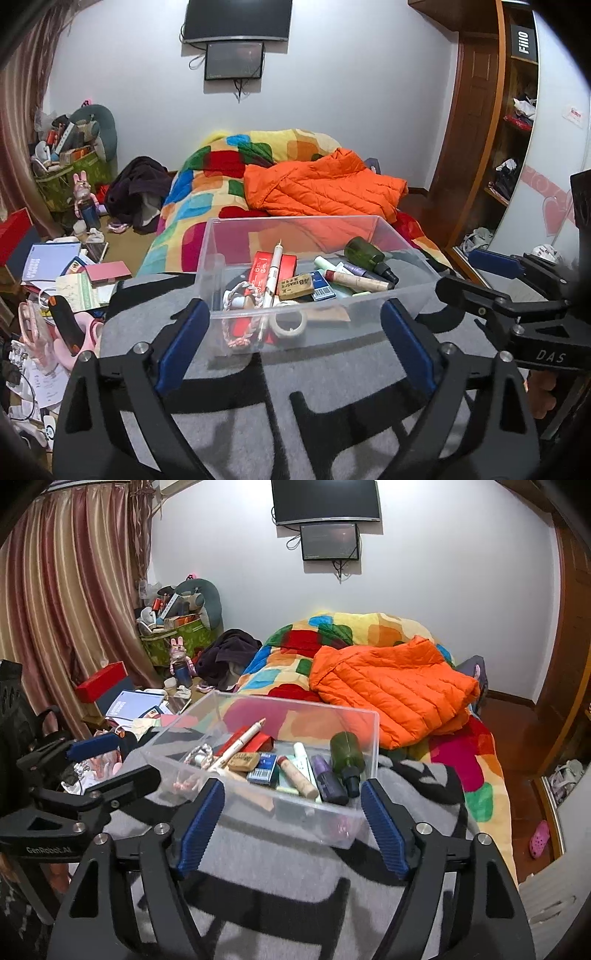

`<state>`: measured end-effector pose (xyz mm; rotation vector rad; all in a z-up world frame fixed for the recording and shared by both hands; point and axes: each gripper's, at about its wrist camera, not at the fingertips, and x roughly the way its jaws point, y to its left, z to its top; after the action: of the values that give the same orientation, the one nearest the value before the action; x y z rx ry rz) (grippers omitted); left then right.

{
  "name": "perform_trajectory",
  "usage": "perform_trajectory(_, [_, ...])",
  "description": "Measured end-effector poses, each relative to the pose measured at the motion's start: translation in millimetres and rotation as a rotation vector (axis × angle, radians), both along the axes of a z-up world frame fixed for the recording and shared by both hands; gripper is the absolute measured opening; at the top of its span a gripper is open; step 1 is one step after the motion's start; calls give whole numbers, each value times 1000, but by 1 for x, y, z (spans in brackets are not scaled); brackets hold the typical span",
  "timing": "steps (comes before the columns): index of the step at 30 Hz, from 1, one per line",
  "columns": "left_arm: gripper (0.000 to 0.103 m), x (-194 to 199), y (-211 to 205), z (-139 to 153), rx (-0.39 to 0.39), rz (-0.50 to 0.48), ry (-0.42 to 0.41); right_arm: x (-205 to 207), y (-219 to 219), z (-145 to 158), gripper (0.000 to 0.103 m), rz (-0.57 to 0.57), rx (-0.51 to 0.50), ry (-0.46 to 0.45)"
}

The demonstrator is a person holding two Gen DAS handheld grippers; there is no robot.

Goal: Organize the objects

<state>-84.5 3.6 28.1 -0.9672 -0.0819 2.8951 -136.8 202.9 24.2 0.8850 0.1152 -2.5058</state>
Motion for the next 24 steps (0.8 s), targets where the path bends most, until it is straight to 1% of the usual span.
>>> perform_trajectory(3, [97,7,2,-4,-6,-3,-5,6,4,-7,78,-4,-2,-11])
perform_trajectory(9, [97,13,2,-15,3,-2,-26,15,7,-18,79,-13,-1,-25])
perform_trajectory(15, [97,16,2,-18,1,-2,-30,15,10,-20,79,-22,-9,-39])
perform_trajectory(24, [97,15,2,-20,9,3,-35,17,6,-19,79,-14,-6,-31])
